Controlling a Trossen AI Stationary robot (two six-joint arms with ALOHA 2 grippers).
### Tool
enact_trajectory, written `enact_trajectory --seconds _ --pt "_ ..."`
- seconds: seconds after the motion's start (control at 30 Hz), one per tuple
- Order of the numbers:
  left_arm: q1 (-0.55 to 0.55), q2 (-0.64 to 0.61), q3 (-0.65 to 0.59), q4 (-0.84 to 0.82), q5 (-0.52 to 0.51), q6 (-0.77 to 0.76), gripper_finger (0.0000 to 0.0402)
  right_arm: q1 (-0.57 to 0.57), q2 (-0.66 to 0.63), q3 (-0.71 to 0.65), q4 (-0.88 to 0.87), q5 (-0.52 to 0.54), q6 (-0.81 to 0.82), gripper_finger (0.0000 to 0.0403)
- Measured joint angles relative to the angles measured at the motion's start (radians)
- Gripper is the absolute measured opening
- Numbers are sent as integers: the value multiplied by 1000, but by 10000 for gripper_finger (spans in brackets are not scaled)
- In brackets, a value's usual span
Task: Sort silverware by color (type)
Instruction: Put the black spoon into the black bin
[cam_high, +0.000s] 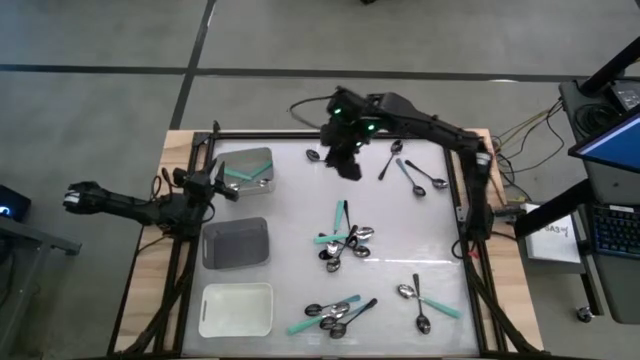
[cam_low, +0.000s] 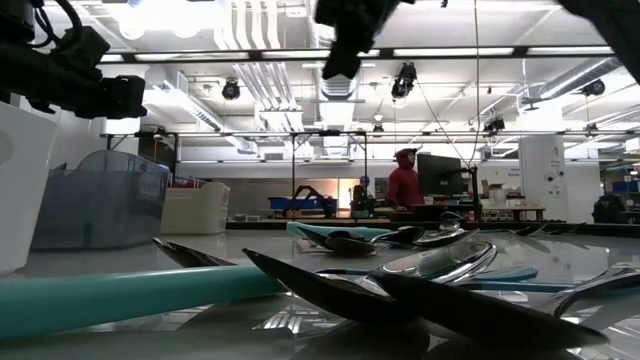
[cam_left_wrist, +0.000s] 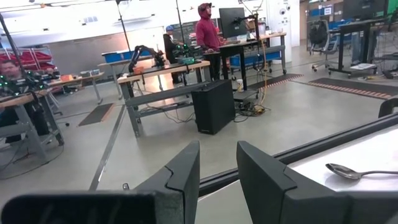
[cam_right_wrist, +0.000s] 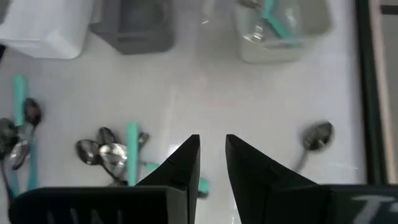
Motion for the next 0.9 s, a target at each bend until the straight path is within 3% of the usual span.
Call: enact_trajectory --seconds 0.27,0.43,0.63,0.9 --pt "1 -1 0 5 -1 49 90 -61 -316 -583 402 5 190 68" --pt "3 2 0 4 -1 34 90 -56 -483 -855 683 13 292 68" --pt "3 2 0 5 -1 34 90 -59 -609 -1044 856 39 389 67" --pt "3 4 0 6 0 33 90 -59 -685 -1168 897 129 464 68"
